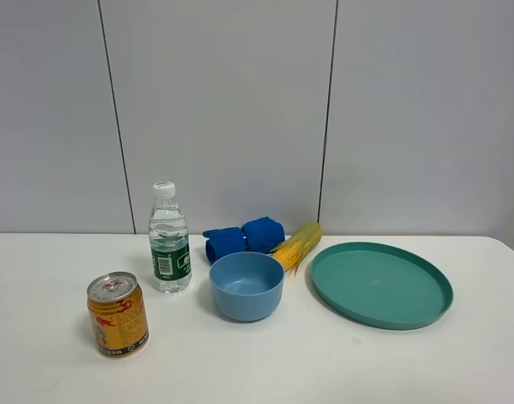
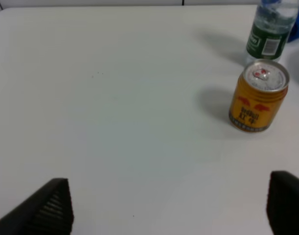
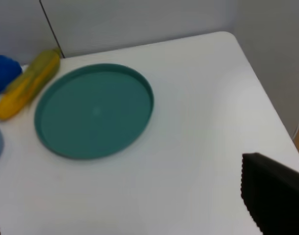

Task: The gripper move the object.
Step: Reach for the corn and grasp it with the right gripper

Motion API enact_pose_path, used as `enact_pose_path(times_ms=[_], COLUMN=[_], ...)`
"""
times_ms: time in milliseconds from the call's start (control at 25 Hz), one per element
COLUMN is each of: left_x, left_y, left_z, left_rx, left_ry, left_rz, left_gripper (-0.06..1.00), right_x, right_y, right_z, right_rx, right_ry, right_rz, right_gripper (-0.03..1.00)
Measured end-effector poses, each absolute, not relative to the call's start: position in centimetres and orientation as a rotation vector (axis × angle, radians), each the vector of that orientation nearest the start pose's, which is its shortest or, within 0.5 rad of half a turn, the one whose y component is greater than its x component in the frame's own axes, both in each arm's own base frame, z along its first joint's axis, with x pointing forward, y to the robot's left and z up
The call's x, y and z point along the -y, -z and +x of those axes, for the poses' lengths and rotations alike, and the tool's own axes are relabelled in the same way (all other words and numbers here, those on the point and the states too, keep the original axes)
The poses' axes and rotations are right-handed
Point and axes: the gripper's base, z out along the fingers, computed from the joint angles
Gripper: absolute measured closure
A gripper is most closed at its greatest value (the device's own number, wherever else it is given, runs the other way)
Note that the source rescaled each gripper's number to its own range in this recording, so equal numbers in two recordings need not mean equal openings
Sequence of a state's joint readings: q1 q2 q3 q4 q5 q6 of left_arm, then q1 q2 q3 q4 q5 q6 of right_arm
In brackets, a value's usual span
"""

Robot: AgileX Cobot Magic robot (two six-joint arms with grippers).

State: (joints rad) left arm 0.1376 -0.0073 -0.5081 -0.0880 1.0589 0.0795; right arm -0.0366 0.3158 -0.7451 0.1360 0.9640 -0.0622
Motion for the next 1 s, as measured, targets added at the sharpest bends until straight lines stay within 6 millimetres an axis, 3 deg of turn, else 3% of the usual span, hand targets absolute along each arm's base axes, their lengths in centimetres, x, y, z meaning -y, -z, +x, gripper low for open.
enact_pose_path(times_ms=[160,360,480,760,1000], left_x=[0.8,0.8,0.8,0.8,0.8], left_y=[-28.0,-28.0,-28.0,-28.0,-28.0], left_z=[-0.6,-0.6,-0.6,-0.6,-0.6], left_rx=[-2.023,-2.023,-2.023,-2.023,-2.023], left_ry=[-0.032,-0.032,-0.032,-0.032,-0.032], left_rz=[-0.054,-0.054,-0.055,-0.055,-0.054], left_gripper=[-0.06,-0.06,-0.06,-0.06,-0.06], right_x=[-1.6,-2.2,-3.9,-11.6,-17.2], right_y=[-38.9,-40.2,-39.6,-38.9,-35.0], right_z=[7.9,16.1,21.0,30.7,38.3], right_rx=[-2.085,-2.235,-2.326,-2.438,-2.596], right_ry=[-0.277,-0.383,-0.431,-0.478,-0.274], right_rz=[0.041,0.059,-0.017,-0.184,-0.132], right_gripper=[-0.03,-0.03,-0.03,-0.03,-0.03])
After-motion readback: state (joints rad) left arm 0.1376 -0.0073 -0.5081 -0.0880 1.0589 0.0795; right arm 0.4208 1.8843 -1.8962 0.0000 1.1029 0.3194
